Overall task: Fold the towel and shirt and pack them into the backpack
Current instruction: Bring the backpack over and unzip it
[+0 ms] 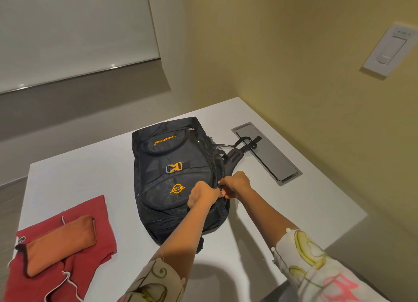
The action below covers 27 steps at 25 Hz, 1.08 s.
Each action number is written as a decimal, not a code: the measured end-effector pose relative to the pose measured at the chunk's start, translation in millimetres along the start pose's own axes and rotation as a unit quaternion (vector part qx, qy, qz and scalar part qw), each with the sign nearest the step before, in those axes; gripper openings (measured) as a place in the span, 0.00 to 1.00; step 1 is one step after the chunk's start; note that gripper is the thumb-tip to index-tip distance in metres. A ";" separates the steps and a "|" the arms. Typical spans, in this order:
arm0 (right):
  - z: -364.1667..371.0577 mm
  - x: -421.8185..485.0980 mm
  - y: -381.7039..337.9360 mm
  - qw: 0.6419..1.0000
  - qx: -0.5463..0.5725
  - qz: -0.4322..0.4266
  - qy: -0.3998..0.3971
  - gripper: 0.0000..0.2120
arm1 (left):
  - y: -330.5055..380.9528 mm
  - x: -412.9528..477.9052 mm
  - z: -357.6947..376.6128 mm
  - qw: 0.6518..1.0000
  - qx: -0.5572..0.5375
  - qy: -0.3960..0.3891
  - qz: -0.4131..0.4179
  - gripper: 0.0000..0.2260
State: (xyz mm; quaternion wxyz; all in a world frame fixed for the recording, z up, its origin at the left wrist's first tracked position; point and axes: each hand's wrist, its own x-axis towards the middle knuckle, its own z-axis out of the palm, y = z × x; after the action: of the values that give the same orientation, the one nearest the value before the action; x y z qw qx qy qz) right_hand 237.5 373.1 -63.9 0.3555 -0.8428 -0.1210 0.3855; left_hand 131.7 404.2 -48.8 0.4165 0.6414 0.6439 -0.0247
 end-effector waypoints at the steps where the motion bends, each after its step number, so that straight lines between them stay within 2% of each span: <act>1: 0.0 0.9 0.5 1.000 0.000 0.000 -0.003 0.09 | -1.3 1.7 0.8 0.999 -0.026 -0.013 -0.012 0.26; 4: 1.5 4.3 0.8 1.000 0.015 0.004 -0.006 0.07 | -2.4 7.3 0.4 0.996 -0.072 -0.049 -0.021 0.18; 6: 2.2 6.4 0.4 1.000 0.021 0.003 -0.007 0.07 | -2.0 8.8 -3.8 0.995 -0.074 -0.064 -0.015 0.10; 8: 1.4 9.1 1.5 1.000 0.026 0.002 -0.005 0.07 | -3.4 9.6 -7.9 0.996 -0.058 -0.075 -0.006 0.07; 19: -0.8 14.7 7.7 0.999 0.043 0.011 0.031 0.07 | -54.5 8.5 -51.6 0.993 -0.062 -0.101 -0.013 0.08; 27: -1.9 6.5 3.3 0.998 0.053 0.019 0.033 0.07 | -112.4 5.3 -94.5 0.996 -0.054 -0.069 -0.011 0.09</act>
State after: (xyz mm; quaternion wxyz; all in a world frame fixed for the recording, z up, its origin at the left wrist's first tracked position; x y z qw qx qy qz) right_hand 243.1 372.9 -69.0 0.3959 -0.8373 -0.0725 0.3700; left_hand -10.3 442.2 -46.6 0.4932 0.6080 0.6209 -0.0385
